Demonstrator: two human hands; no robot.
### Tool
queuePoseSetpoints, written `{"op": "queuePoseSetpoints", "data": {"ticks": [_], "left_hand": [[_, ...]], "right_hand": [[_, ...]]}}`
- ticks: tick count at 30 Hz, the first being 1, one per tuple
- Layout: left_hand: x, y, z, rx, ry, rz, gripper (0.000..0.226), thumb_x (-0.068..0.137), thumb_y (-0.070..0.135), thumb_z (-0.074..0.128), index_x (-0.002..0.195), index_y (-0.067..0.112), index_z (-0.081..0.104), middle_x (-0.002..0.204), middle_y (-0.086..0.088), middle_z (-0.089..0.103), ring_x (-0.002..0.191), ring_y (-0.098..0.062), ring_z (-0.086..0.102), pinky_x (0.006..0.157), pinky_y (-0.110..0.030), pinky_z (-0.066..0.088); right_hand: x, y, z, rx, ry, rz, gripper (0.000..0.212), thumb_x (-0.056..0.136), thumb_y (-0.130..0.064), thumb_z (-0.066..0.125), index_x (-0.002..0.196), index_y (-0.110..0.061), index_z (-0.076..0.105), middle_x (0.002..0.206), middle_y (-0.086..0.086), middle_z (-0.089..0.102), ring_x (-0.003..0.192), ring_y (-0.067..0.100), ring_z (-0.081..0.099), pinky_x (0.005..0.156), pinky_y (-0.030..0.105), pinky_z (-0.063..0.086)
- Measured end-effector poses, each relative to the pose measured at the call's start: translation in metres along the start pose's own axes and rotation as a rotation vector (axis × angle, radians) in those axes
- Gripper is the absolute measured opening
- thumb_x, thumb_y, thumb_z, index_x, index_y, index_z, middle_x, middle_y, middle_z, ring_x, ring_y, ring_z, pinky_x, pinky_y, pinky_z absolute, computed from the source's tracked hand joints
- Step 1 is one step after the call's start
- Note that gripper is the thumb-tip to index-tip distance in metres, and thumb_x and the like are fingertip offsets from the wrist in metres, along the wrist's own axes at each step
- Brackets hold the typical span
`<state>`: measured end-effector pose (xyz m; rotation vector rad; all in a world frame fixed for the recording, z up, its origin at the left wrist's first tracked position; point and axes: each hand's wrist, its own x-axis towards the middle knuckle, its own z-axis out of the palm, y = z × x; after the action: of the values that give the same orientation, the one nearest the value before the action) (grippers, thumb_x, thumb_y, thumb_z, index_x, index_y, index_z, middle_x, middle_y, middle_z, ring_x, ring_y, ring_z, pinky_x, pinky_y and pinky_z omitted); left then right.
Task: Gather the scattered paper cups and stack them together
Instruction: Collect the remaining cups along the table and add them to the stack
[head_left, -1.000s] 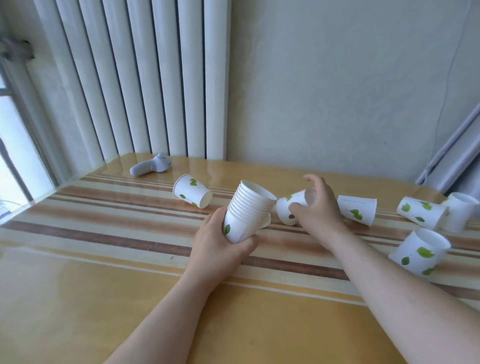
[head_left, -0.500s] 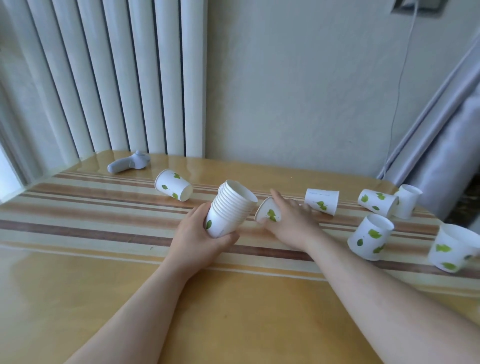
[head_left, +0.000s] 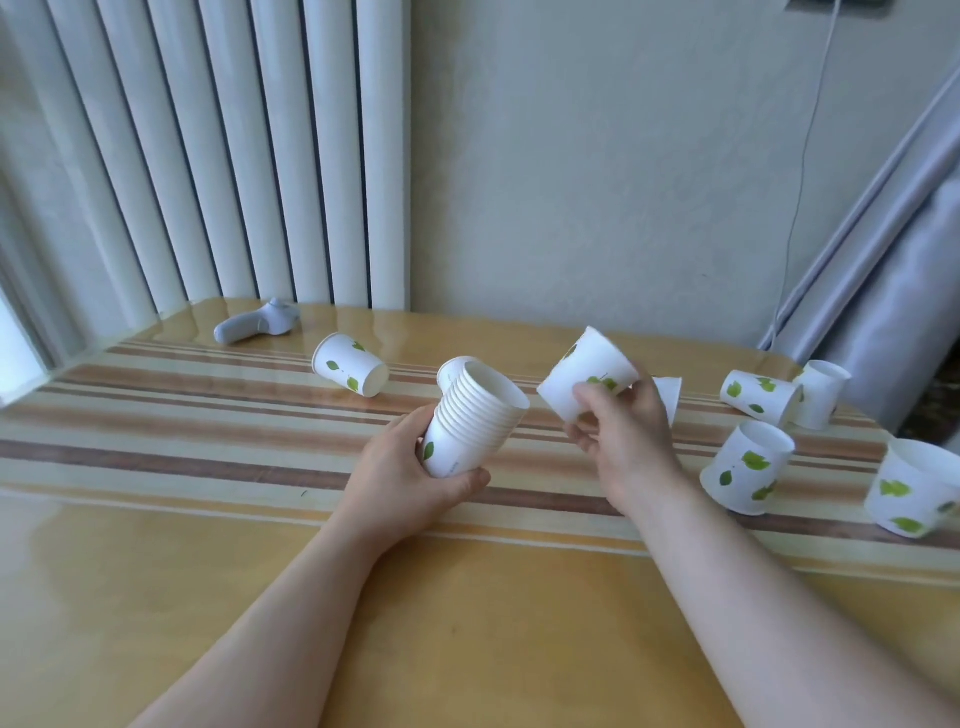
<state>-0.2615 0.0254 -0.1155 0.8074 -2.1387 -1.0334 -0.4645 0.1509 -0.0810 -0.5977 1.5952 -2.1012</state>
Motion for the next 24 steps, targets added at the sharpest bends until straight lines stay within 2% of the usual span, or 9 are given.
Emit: {"op": "queuePoseSetpoints", "data": {"ticks": [2, 4, 7, 11, 15, 16, 20, 22, 24], "left_hand": [[0.001, 0.000, 0.000, 0.002, -0.002, 0.008, 0.054, 0.070, 0.044, 0.093, 0.117, 0.044, 0.068, 0.107, 0.015, 0.069, 0.101, -0.002, 0.063, 0.082, -0.027, 0.049], [0.002, -0.001, 0.001, 0.010, 0.003, 0.015, 0.056, 0.069, 0.044, 0.093, 0.119, 0.045, 0.069, 0.108, 0.015, 0.069, 0.103, -0.001, 0.063, 0.081, -0.025, 0.047], [0.002, -0.002, 0.001, 0.007, 0.006, 0.016, 0.056, 0.067, 0.046, 0.093, 0.118, 0.044, 0.069, 0.107, 0.013, 0.070, 0.102, -0.005, 0.064, 0.083, -0.028, 0.051], [0.001, -0.001, 0.000, 0.025, 0.001, 0.025, 0.054, 0.066, 0.048, 0.092, 0.115, 0.041, 0.070, 0.104, 0.012, 0.071, 0.100, -0.006, 0.065, 0.082, -0.029, 0.052], [0.001, -0.001, -0.001, 0.039, 0.004, 0.043, 0.054, 0.070, 0.050, 0.093, 0.117, 0.039, 0.070, 0.105, 0.013, 0.071, 0.101, -0.004, 0.064, 0.084, -0.029, 0.052], [0.001, -0.002, -0.001, 0.043, 0.001, 0.054, 0.057, 0.069, 0.054, 0.093, 0.119, 0.040, 0.069, 0.106, 0.014, 0.071, 0.102, -0.004, 0.064, 0.085, -0.029, 0.052], [0.001, -0.007, 0.000, 0.049, -0.040, 0.121, 0.074, 0.067, 0.066, 0.093, 0.133, 0.046, 0.066, 0.115, 0.020, 0.074, 0.112, -0.004, 0.065, 0.091, -0.032, 0.055], [0.001, -0.008, 0.001, 0.061, -0.052, 0.132, 0.080, 0.063, 0.068, 0.093, 0.135, 0.049, 0.064, 0.117, 0.020, 0.075, 0.112, -0.008, 0.066, 0.091, -0.035, 0.056], [-0.002, -0.007, 0.000, 0.013, -0.073, 0.124, 0.090, 0.057, 0.073, 0.091, 0.139, 0.051, 0.061, 0.116, 0.014, 0.075, 0.103, -0.012, 0.068, 0.086, -0.031, 0.057]], "right_hand": [[0.002, -0.020, 0.011, 0.190, -0.065, -0.041, 0.050, 0.074, -0.018, 0.073, 0.122, -0.027, 0.062, 0.119, 0.003, 0.070, 0.097, 0.024, 0.071, 0.077, 0.037, 0.060], [0.000, -0.028, 0.023, 0.180, -0.165, -0.101, 0.048, 0.076, -0.015, 0.072, 0.121, -0.025, 0.063, 0.120, 0.006, 0.073, 0.099, 0.024, 0.073, 0.080, 0.039, 0.061], [-0.007, -0.016, 0.038, 0.061, -0.226, -0.123, 0.072, 0.072, -0.014, 0.078, 0.141, -0.015, 0.057, 0.137, 0.022, 0.069, 0.114, 0.033, 0.074, 0.082, 0.045, 0.062], [-0.011, 0.006, 0.038, 0.045, -0.210, -0.058, 0.093, 0.065, -0.026, 0.086, 0.151, -0.024, 0.051, 0.146, 0.016, 0.065, 0.132, 0.040, 0.066, 0.093, 0.053, 0.061], [-0.014, 0.019, 0.033, 0.053, -0.321, -0.004, 0.103, 0.068, -0.029, 0.090, 0.159, -0.022, 0.042, 0.147, 0.018, 0.064, 0.127, 0.029, 0.071, 0.091, 0.042, 0.061], [-0.017, 0.023, 0.032, 0.046, -0.345, 0.010, 0.105, 0.068, -0.029, 0.091, 0.160, -0.023, 0.041, 0.147, 0.019, 0.064, 0.126, 0.026, 0.071, 0.093, 0.044, 0.061], [-0.031, 0.045, 0.030, -0.190, -0.489, -0.033, 0.083, 0.077, -0.020, 0.092, 0.150, -0.025, 0.053, 0.138, 0.013, 0.071, 0.127, 0.036, 0.070, 0.101, 0.061, 0.060], [-0.035, 0.050, 0.032, -0.304, -0.485, -0.029, 0.078, 0.070, -0.027, 0.094, 0.141, -0.026, 0.060, 0.128, 0.001, 0.078, 0.122, 0.023, 0.074, 0.103, 0.056, 0.060], [-0.035, 0.044, 0.028, -0.353, -0.447, -0.037, 0.070, 0.068, -0.032, 0.094, 0.132, -0.029, 0.065, 0.122, -0.006, 0.080, 0.117, 0.014, 0.075, 0.102, 0.051, 0.061]]}}
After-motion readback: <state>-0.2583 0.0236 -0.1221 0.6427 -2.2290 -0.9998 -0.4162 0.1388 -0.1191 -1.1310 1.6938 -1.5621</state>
